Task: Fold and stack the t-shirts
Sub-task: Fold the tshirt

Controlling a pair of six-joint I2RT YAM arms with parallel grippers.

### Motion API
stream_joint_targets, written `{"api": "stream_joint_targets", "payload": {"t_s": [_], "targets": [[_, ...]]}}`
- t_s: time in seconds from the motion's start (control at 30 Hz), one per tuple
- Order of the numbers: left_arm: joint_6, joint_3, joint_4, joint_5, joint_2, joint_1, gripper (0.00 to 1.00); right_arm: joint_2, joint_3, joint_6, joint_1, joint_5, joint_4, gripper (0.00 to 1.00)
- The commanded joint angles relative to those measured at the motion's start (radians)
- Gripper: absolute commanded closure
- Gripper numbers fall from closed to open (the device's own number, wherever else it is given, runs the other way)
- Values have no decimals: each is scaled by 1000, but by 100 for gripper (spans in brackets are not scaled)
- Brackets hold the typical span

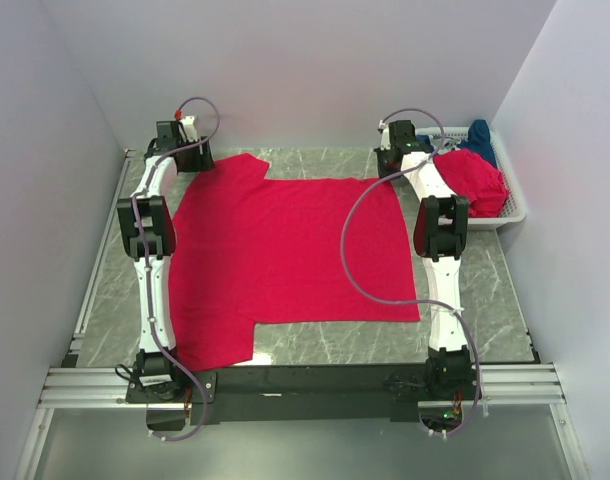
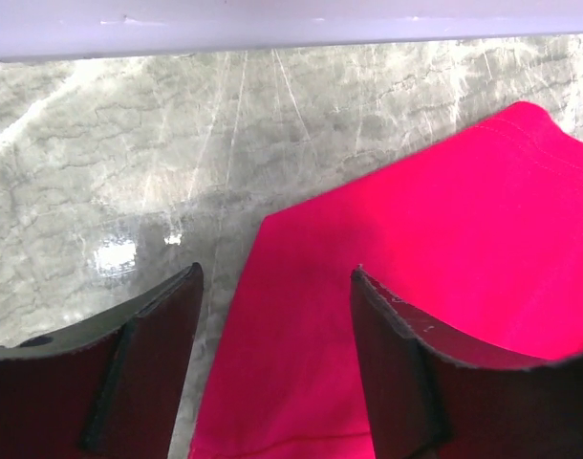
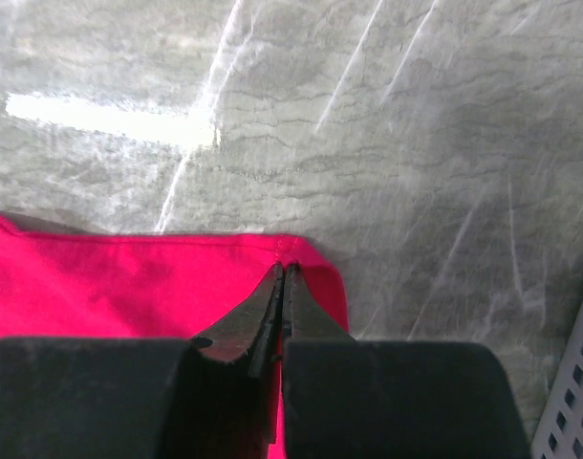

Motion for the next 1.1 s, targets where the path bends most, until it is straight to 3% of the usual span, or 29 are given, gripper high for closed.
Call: {"api": "stream_joint_targets", "payload": {"t_s": [0.0,0.13,0.33,0.37,0.43,0.47,0.57,0.83,1.07], "targets": [[-12,56,25,8,22,-12,32,-40,-36,-19,8,19,52,100],[4,70,10,-11,55,-26,33,-60,-43,-29,5,8,55,100],[13,81,14,-6,68,-40,51,-91,-64,-42,5,0,69,100],[12,63,42,-6,63,-38,63,-97,-67,-42,5,0,72,100],[8,61,59,-5,54,-41,72,-100,-69,-43,7,3,77,100],[1,69,67,-3,53,-41,83,-106,-69,-42,5,3,81,100],[-5,46,97,-3,28,-41,99,-117,-75,-42,5,8,95,100],[-21,-62,223,24,-104,-26,100,-174,-125,-48,1,5,126,100],[-16,-282,364,130,-289,12,100,-270,-188,-48,-15,-30,157,100]]}}
